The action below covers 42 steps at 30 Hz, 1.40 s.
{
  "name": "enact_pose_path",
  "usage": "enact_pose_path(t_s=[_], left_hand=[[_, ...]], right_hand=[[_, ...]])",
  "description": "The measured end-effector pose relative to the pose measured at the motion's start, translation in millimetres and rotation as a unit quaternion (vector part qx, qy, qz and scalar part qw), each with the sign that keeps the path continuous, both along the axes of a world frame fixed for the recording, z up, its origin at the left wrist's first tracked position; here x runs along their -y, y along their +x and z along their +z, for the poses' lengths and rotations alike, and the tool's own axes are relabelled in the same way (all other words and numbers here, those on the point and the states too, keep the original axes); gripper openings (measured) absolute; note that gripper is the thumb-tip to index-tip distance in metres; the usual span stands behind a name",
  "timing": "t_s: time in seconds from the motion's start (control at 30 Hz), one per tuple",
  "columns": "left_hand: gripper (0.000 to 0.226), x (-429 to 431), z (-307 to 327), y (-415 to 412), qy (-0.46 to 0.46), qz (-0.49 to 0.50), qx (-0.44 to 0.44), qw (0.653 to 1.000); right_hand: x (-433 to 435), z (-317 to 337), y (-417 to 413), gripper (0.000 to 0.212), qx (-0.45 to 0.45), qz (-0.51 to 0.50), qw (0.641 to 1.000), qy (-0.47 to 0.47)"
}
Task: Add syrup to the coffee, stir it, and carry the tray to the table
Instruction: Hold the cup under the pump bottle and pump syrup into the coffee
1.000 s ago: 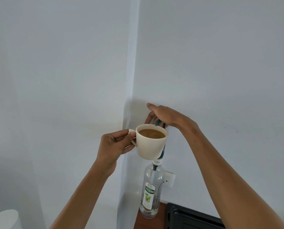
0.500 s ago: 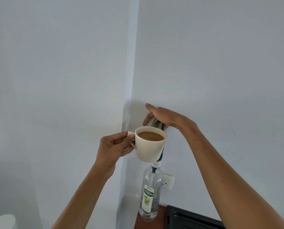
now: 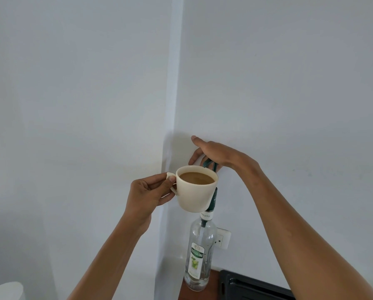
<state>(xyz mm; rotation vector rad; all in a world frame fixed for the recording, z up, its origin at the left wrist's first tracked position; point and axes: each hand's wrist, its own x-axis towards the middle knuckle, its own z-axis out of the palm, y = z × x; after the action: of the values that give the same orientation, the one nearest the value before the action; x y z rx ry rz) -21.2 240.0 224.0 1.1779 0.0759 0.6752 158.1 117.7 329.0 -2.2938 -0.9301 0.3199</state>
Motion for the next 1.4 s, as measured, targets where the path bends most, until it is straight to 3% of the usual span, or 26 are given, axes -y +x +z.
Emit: enact_pose_path(t_s=[1.4], left_hand=[[0.016, 9.4, 0.9, -1.0, -0.004, -0.001, -0.005, 1.0]], right_hand=[[2.0, -0.8, -5.5, 0.091, 0.009, 0.0, 1.0, -0.013]])
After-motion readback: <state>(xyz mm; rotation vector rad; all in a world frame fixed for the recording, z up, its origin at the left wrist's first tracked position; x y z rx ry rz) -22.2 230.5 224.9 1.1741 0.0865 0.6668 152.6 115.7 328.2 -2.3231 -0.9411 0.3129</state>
